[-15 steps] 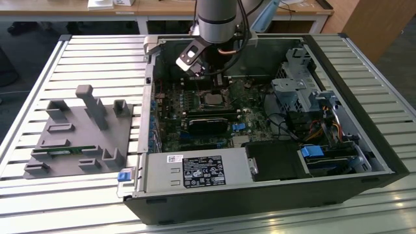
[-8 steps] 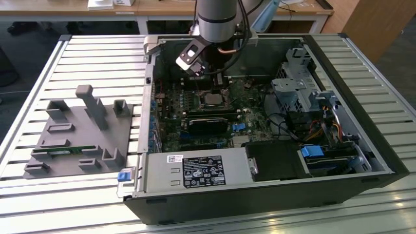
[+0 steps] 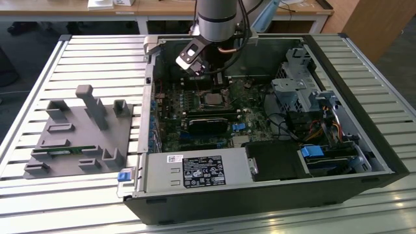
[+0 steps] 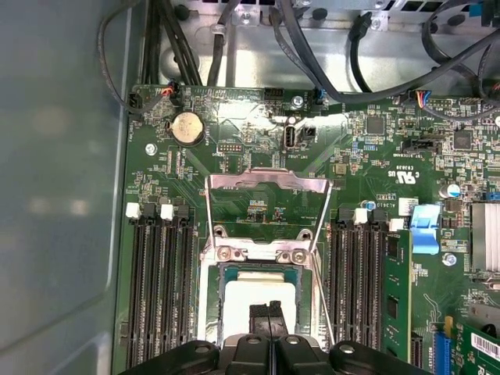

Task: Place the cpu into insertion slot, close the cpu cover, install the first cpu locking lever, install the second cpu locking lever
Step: 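Close the cpu cover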

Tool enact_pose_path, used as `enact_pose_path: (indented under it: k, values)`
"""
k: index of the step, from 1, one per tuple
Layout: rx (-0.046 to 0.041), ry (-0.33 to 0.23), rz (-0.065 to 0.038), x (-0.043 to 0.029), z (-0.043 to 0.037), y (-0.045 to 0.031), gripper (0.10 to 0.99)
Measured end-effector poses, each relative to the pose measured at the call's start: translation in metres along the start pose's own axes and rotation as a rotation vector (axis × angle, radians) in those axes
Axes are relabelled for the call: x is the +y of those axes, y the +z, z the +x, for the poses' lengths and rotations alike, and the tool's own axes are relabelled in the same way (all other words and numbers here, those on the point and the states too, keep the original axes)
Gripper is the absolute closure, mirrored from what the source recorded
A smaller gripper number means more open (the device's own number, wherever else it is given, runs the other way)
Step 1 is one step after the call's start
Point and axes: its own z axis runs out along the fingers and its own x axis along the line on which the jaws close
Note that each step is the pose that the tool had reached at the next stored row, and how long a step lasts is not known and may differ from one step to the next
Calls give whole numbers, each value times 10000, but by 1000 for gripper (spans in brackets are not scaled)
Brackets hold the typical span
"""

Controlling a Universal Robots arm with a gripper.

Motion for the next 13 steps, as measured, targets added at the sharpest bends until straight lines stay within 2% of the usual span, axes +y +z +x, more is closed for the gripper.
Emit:
enact_pose_path:
  k: [4, 9, 13]
  values:
    - [-1, 0, 2, 1, 0, -16, 980]
    - [1, 0, 7, 5, 1, -76, 980]
    - [2, -1, 10, 6, -20, -80, 980]
